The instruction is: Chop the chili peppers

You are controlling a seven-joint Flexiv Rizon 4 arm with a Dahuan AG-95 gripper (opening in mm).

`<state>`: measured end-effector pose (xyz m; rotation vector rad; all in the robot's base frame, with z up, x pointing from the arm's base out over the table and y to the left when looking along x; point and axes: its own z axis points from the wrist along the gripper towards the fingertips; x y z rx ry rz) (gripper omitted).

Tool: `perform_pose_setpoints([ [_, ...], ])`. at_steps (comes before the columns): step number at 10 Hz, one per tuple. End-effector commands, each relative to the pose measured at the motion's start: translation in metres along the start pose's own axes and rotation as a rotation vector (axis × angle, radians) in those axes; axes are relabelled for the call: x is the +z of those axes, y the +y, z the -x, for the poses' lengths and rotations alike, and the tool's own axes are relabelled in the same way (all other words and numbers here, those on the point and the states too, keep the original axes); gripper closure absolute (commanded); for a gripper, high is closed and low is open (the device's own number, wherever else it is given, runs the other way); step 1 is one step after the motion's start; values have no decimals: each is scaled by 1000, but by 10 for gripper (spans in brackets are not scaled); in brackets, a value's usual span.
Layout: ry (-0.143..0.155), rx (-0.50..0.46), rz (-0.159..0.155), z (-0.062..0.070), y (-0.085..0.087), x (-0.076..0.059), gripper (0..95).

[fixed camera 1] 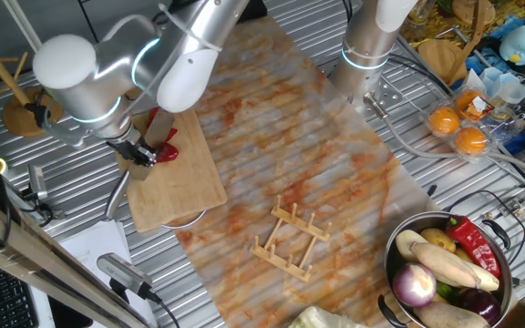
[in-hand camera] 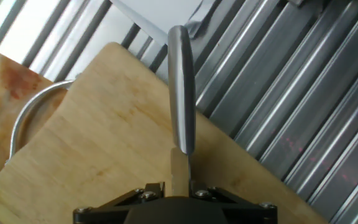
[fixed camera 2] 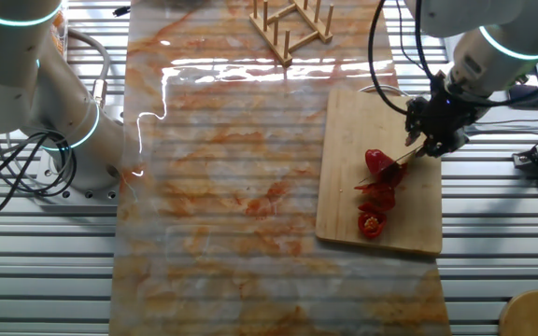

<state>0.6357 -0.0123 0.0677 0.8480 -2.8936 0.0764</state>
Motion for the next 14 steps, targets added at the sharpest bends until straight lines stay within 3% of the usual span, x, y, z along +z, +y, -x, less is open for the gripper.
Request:
perform_pose_setpoints([
  [1, 38, 12, 39, 0, 0, 0, 760],
  [5, 78, 40, 52, -5, 0, 12, 760],
  [6, 82, 57, 52, -7, 0, 14, 950],
  [9, 97, 88, 59, -10, 0, 16, 950],
  [11, 103, 98, 81, -10, 1, 17, 950],
  [12, 128, 96, 79, -9, 1, 17, 950],
  [14, 134, 97, 83, -9, 1, 17, 950],
])
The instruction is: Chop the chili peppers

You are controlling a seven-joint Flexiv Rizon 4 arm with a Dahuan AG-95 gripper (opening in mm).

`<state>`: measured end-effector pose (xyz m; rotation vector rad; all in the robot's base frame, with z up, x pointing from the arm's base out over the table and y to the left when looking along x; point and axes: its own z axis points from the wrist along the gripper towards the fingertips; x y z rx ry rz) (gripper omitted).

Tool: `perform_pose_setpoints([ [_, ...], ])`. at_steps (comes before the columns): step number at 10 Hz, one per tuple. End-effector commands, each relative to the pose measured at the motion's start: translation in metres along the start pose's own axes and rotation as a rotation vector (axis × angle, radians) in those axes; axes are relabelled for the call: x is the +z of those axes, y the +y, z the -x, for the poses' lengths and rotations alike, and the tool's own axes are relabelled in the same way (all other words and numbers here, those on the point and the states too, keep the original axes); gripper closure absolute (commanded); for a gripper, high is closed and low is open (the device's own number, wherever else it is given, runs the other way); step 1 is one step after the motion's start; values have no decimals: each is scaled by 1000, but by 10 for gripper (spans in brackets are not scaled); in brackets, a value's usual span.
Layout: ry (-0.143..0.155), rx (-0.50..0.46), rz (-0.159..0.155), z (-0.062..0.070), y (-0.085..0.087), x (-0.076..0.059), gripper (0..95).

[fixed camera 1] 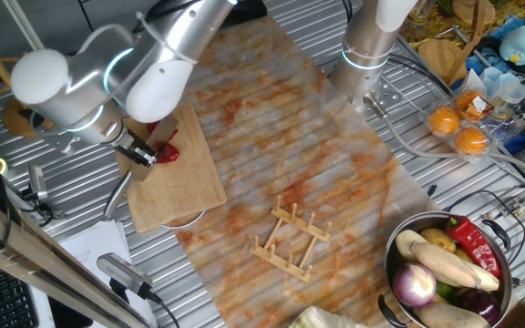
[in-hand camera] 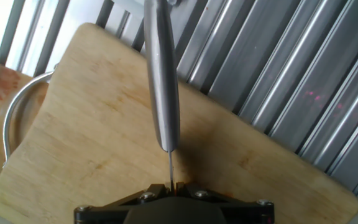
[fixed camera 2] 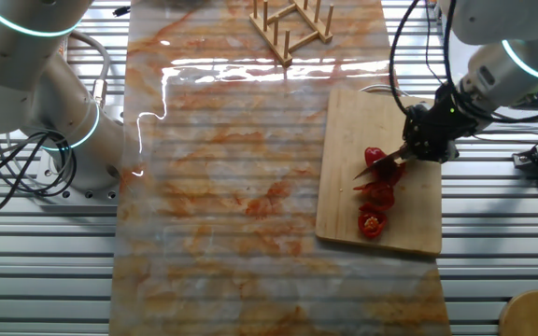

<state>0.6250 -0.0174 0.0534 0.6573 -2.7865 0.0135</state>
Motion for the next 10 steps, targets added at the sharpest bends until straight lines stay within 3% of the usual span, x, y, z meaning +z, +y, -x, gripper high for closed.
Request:
perform_pose_setpoints([
  [1, 8, 2, -3, 0, -1, 1, 950],
  [6, 16, 16, 3, 0, -1, 1, 950],
  [8, 12, 17, 1, -4, 2, -9, 950],
  [10, -29, 9, -8, -9, 2, -11, 950],
])
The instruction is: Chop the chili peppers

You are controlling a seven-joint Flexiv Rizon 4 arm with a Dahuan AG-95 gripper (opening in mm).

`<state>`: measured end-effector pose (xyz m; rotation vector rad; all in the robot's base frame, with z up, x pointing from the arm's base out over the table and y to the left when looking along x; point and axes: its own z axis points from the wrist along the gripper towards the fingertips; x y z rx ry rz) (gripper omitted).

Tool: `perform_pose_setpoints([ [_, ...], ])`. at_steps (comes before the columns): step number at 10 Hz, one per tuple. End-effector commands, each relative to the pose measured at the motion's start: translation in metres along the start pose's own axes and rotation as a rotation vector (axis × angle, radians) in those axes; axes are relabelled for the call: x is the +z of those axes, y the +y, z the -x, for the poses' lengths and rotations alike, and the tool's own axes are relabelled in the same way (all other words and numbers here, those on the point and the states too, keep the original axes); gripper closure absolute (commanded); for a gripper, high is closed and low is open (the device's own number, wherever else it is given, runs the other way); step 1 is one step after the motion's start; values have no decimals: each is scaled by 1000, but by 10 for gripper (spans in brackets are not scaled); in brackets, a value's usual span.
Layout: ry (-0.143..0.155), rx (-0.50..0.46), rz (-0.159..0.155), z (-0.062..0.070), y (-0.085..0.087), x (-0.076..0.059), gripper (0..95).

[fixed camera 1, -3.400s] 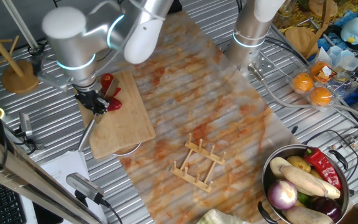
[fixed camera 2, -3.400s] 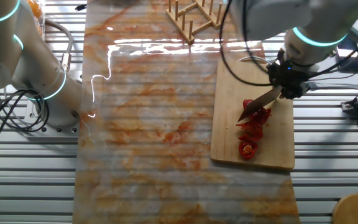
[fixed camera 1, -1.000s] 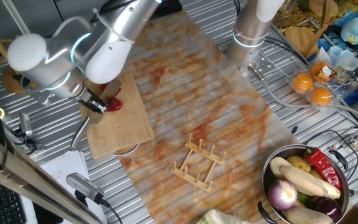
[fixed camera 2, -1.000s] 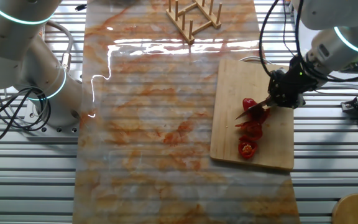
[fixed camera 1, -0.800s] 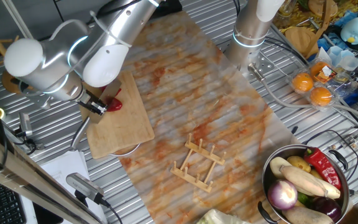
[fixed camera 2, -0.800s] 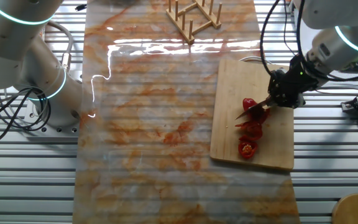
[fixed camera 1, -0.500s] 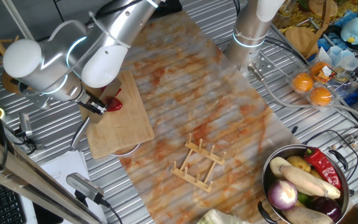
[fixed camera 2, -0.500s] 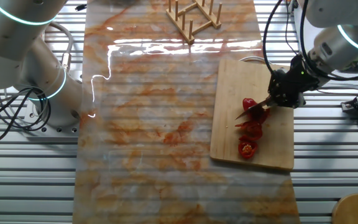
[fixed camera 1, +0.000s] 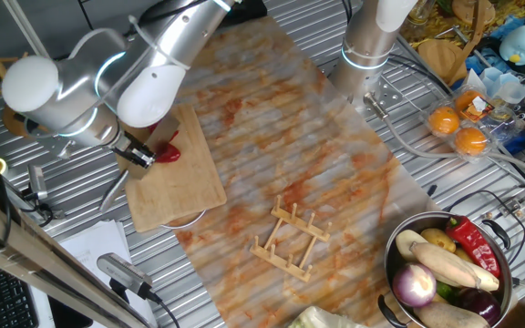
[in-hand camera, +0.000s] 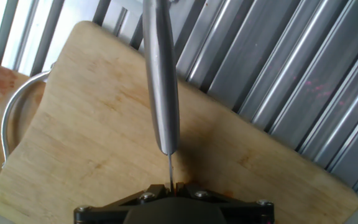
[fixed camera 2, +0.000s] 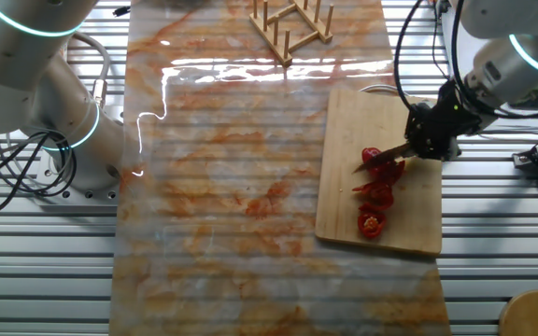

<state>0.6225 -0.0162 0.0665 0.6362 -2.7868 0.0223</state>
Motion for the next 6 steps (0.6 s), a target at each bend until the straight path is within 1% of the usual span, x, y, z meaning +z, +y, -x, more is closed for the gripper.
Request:
perform_pose_setpoints([
  [1, -42, -12, -6, -5, 0, 0, 950],
  [2, -62, -31, -15, -9, 0, -3, 950],
  [4, -105, -56, -21, -17, 1, -7, 950],
  [5, -132, -78, -34, -24, 2, -9, 950],
  [6, -158, -90, -45, -31, 3, -8, 950],
])
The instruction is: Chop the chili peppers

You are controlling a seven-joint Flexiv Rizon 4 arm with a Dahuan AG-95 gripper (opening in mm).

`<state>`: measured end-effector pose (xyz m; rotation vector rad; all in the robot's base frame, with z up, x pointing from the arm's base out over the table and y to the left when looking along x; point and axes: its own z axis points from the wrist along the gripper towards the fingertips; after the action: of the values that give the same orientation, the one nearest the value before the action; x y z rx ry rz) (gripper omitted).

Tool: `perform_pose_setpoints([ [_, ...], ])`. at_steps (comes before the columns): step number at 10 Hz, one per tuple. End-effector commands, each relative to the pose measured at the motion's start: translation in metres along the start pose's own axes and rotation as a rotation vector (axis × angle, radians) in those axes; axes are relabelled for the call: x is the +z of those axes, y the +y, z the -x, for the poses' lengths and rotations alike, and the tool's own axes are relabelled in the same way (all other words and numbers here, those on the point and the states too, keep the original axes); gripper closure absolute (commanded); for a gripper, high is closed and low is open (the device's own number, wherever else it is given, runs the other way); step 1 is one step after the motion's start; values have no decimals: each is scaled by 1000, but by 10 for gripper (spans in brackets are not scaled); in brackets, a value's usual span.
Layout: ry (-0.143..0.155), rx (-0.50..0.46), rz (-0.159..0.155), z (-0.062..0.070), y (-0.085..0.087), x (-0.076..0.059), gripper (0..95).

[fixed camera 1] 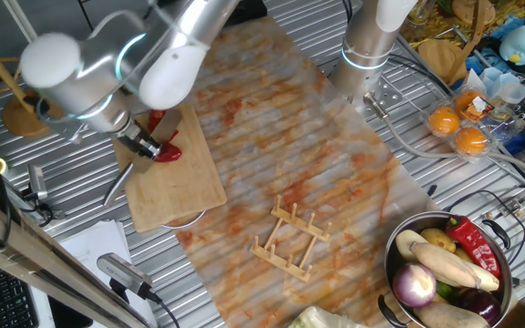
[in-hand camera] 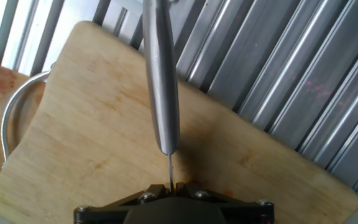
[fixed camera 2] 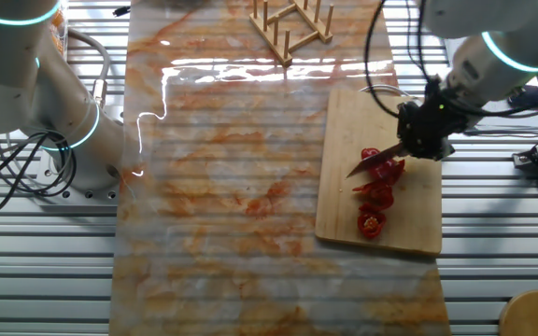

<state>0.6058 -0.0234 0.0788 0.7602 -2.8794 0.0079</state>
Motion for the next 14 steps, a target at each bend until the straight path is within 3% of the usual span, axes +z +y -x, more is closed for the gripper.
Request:
perform_pose_setpoints([
  [1, -83, -38, -24, -19, 4, -1, 950],
  [3, -120, -64, -25, -29, 5, 6, 950],
  [5, -124, -91, -17, -29, 3, 12, 950],
  [7, -131, -107, -20, -26, 1, 20, 950],
  [9, -162, -129, -18, -23, -2, 29, 950],
  [12, -209, -165, -6, -17, -1, 20, 950],
  [14, -222, -154, 9, -6, 5, 26, 950],
])
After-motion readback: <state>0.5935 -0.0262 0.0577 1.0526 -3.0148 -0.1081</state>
